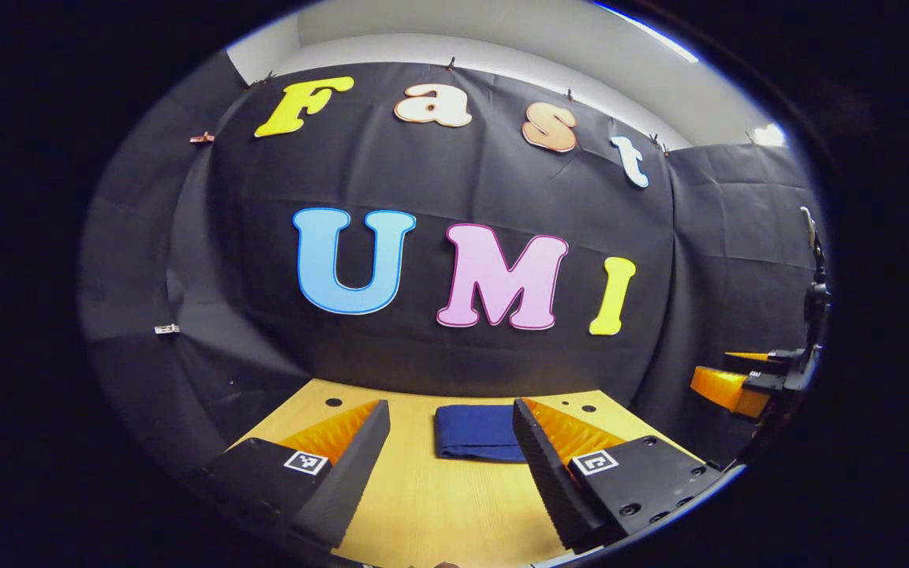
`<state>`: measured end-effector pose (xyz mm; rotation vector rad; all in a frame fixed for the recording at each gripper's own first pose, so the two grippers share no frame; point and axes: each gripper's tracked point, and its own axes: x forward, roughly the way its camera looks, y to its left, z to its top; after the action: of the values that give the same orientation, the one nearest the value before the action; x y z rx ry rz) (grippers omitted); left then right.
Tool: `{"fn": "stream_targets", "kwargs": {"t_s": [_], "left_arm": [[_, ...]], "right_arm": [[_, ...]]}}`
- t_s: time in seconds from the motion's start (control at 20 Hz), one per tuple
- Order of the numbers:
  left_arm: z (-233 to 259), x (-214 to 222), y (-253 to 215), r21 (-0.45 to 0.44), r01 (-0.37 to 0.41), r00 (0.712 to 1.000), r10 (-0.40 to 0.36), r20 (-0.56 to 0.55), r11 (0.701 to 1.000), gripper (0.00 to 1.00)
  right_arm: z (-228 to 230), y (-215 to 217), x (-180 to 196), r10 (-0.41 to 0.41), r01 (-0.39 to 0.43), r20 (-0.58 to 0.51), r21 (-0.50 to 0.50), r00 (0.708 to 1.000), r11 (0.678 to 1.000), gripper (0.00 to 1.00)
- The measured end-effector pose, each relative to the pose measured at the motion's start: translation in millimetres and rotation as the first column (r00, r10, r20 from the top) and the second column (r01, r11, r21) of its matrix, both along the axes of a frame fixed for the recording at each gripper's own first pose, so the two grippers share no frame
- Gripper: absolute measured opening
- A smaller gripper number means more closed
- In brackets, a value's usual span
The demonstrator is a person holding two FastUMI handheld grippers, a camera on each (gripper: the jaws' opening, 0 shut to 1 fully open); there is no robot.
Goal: Grasp the waist and the cuffs of the jeans and fold them to make the two legs overlap; first hold the waist and fold one-third of the jeans toward the cuffs, then hold the cuffs and fold the remaining one-third in the same direction to finish folding.
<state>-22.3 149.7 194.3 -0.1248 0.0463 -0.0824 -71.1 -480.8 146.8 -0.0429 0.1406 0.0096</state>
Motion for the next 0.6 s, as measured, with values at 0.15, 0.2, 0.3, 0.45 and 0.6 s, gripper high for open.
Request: {"fn": "stream_targets", "kwargs": {"t_s": [0.15,0.2,0.3,0.45,0.6], "left_arm": [[-18,-31,14,0.038,-0.051,0.999,0.051,-0.018,0.998,0.96],[-19,-39,15,0.034,-0.064,0.998,0.065,-0.021,0.997,0.96],[-22,-47,12,0.015,-0.076,0.997,0.076,-0.026,0.997,0.96],[-21,-49,11,0.008,-0.1,0.995,0.1,-0.027,0.995,0.96],[-20,-48,1,-0.023,-0.088,0.996,0.088,-0.028,0.996,0.96]], "right_arm": [[-11,11,-23,0.004,-0.004,-0.017,0.01,1.0,1.0,0.97],[-16,15,-29,0.004,-0.003,-0.027,0.025,1.0,1.0,0.97],[-21,23,-34,0.017,-0.016,-0.04,0.039,0.999,0.999,0.97],[-25,29,-33,0.044,-0.043,-0.055,0.034,0.997,0.999,0.98],[-24,45,-26,0.077,-0.073,-0.054,0.07,0.996,0.995,0.98]]}}
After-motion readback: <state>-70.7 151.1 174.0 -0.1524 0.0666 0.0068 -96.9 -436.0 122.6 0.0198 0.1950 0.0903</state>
